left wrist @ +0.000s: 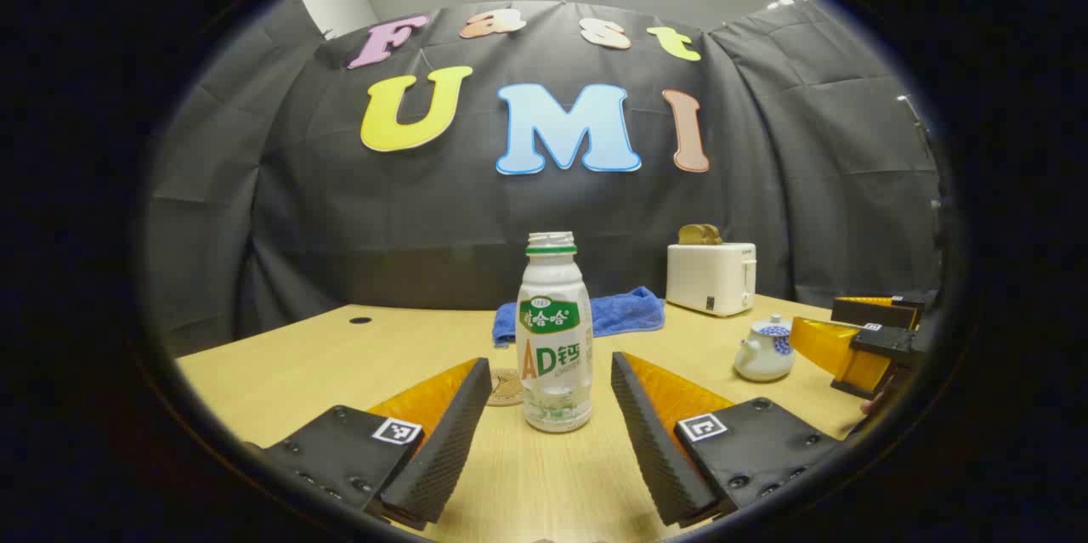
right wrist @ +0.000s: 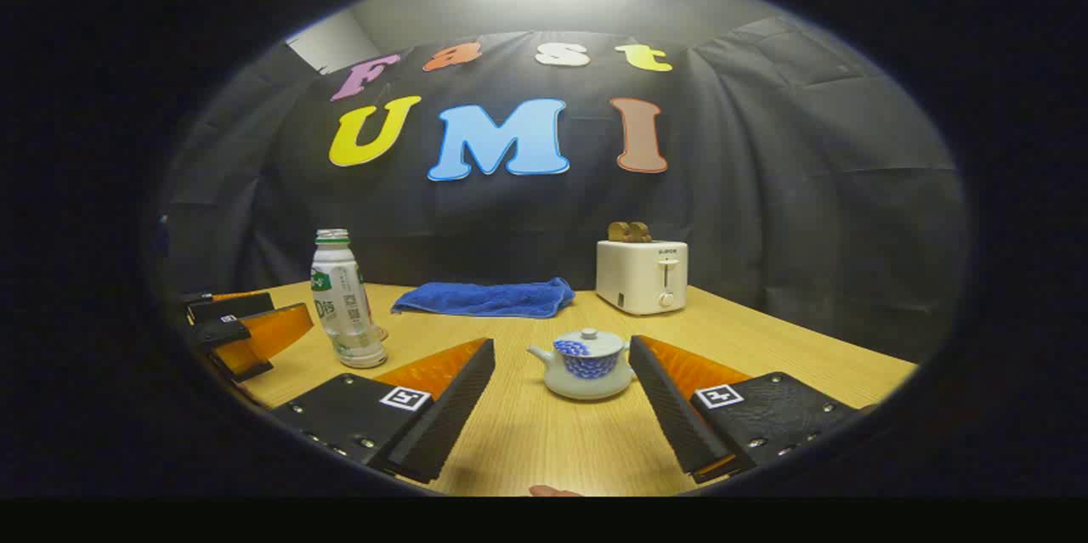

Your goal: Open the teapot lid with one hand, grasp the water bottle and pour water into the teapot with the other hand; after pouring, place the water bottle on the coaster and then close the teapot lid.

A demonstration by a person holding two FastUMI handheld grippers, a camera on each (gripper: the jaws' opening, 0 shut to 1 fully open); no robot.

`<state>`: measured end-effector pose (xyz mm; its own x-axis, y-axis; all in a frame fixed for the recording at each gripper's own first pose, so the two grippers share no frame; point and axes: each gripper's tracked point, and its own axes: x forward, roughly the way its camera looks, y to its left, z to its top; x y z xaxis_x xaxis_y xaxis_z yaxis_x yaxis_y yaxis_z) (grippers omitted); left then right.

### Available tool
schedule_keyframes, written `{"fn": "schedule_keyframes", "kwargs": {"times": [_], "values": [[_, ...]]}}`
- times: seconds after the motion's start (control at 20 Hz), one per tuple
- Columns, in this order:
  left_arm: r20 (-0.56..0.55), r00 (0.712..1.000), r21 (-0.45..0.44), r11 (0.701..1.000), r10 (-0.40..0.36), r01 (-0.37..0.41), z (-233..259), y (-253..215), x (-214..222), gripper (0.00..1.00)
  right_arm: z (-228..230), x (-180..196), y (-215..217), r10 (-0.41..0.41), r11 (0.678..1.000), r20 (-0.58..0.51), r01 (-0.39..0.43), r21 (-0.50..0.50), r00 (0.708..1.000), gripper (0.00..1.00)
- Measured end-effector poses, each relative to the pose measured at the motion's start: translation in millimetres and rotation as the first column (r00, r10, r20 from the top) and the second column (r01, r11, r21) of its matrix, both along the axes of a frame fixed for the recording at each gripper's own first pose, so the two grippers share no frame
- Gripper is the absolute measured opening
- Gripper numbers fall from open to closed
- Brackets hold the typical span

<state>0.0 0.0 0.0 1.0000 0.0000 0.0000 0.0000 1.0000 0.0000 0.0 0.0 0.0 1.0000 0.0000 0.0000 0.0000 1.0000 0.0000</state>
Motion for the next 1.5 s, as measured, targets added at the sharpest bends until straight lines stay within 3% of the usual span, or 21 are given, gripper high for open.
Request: {"fn": "schedule_keyframes", "kwargs": {"times": [0.15,0.2,0.25,0.45,0.6,0.7,0.75,0.85,0.9,1.0,1.05,1.15,1.2,1.3,1.4,1.45,1.5], "values": [[-0.011,1.000,0.007,1.000,0.005,-0.005,-1.5,0.0,2.3,0.99,0.0,0.0,0.0,0.000,1.000,0.000,0.000,0.000,1.000,0.97],[-0.011,1.000,0.006,1.000,-0.004,0.005,-0.9,-2.2,3.1,0.94,0.0,0.0,0.0,0.000,1.000,0.000,0.000,0.000,1.000,0.97],[0.000,1.000,-0.002,1.000,0.000,0.000,1.6,-0.4,1.2,0.99,0.0,0.0,0.0,0.000,1.000,0.000,0.000,0.000,1.000,0.97],[0.037,0.999,0.022,1.000,0.014,-0.015,21.2,2.0,2.8,0.99,3.6,-0.5,-2.6,0.012,0.999,-0.038,-0.014,-0.042,0.999,0.97],[0.047,0.998,0.013,0.999,-0.031,0.030,35.8,-9.8,9.2,0.99,27.3,14.2,-8.8,-0.014,1.000,0.017,0.015,-0.018,1.000,0.97],[0.033,0.998,-0.025,0.998,-0.052,0.053,33.7,-12.4,17.0,0.94,21.5,24.2,-11.8,-0.022,1.000,-0.011,0.022,-0.011,1.000,0.97],[0.028,0.998,-0.035,0.998,-0.056,0.057,33.3,-10.9,19.7,0.99,16.4,29.1,-11.4,-0.018,1.000,-0.036,0.017,-0.008,0.999,0.98],[0.031,0.998,-0.040,0.998,-0.047,0.049,37.6,-3.2,23.1,0.94,12.1,39.0,-14.5,-0.022,1.000,-0.062,0.022,-0.001,0.998,0.98],[0.032,0.998,-0.044,0.998,-0.045,0.046,39.1,-0.6,23.9,0.98,14.0,43.2,-17.8,-0.033,0.999,-0.062,0.033,-0.005,0.998,0.97],[0.030,0.999,-0.057,0.997,-0.046,0.047,40.8,3.2,25.2,0.99,12.6,54.0,-23.3,-0.055,0.998,-0.062,0.054,-0.017,0.997,0.87],[0.028,0.999,-0.058,0.997,-0.041,0.042,40.0,5.6,26.1,0.94,11.3,58.0,-25.2,-0.065,0.998,-0.066,0.063,-0.027,0.996,0.87],[0.026,0.999,-0.051,0.998,-0.029,0.030,40.0,10.2,29.2,0.98,8.3,63.3,-23.0,-0.063,0.998,-0.080,0.061,-0.023,0.995,0.85],[0.022,0.999,-0.048,0.998,-0.033,0.034,38.7,10.0,30.6,0.94,6.1,64.7,-22.4,-0.062,0.998,-0.091,0.061,-0.016,0.994,0.82],[0.010,0.999,-0.043,0.998,-0.040,0.041,35.6,8.9,34.7,0.99,-1.3,71.7,-23.9,-0.066,0.998,-0.119,0.067,0.002,0.991,0.76],[-0.002,0.999,-0.045,0.998,-0.043,0.043,31.7,10.4,37.9,0.99,-9.0,73.7,-28.6,-0.085,0.996,-0.153,0.086,0.001,0.985,0.57],[-0.008,0.999,-0.047,0.998,-0.043,0.043,29.5,10.6,39.0,0.99,-11.1,73.8,-31.5,-0.089,0.996,-0.152,0.089,-0.004,0.984,0.37],[-0.013,0.999,-0.046,0.998,-0.043,0.042,28.4,11.5,39.7,0.99,-10.1,76.0,-31.4,-0.090,0.996,-0.155,0.092,0.002,0.984,0.31]]}}
